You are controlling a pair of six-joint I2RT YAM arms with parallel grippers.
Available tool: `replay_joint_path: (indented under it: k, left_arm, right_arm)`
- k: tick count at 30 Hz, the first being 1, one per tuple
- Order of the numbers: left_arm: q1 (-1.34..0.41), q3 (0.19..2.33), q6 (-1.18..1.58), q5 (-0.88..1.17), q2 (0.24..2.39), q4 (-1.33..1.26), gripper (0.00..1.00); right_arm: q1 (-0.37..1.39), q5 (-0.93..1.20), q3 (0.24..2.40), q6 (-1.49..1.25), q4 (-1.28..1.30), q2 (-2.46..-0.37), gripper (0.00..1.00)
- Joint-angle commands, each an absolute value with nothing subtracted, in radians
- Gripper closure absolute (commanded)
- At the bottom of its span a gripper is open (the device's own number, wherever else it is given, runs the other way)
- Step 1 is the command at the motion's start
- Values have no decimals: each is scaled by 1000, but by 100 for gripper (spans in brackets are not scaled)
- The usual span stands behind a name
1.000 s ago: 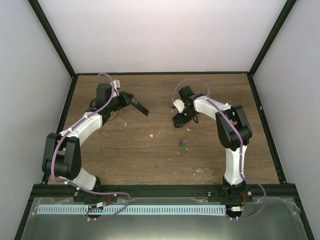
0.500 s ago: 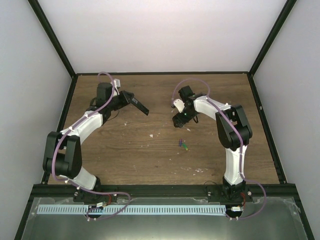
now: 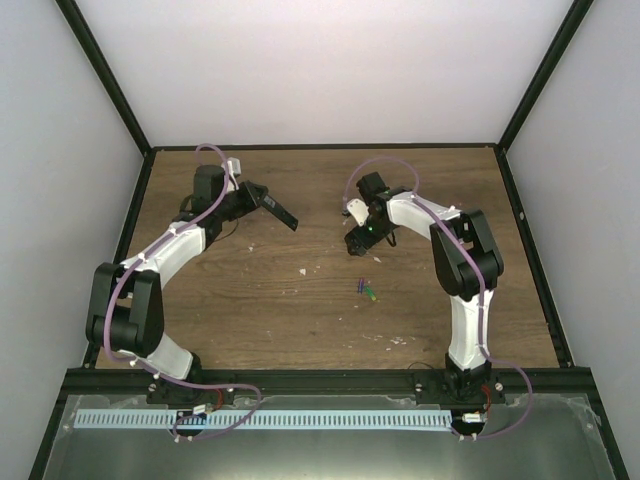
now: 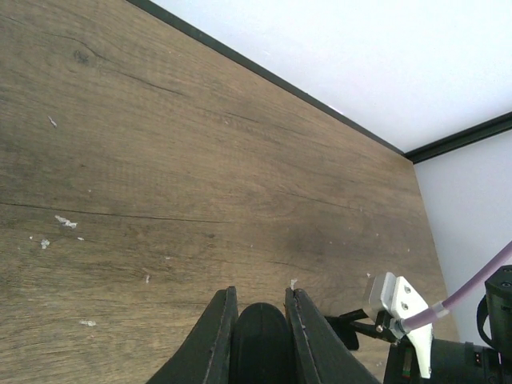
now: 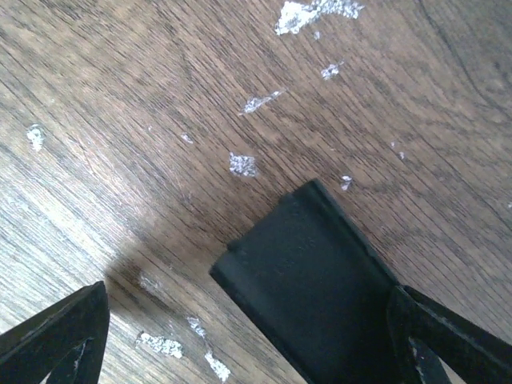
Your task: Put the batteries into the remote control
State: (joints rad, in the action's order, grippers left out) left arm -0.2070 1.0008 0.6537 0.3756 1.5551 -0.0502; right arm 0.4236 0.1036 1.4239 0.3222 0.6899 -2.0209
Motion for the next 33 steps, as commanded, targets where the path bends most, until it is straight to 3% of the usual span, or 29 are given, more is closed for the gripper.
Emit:
replay_joint_path:
  k: [1, 21, 25, 33]
  left_arm:
    - [-203, 1029, 659, 381, 1571, -60, 100]
    - [-202, 1076, 656, 380, 1598, -41, 100]
    - [-202, 1083, 651, 379, 1600, -37, 100]
    - [-202, 1094, 652, 383, 1607, -35, 100]
  right_arm:
    - [415, 106, 1433, 334, 686, -2050, 13]
    - [396, 147, 1480, 317, 699, -2102, 18]
    - [393, 108, 1526, 216, 749, -2144, 24]
    - [387, 52, 1572, -79, 802, -2190, 24]
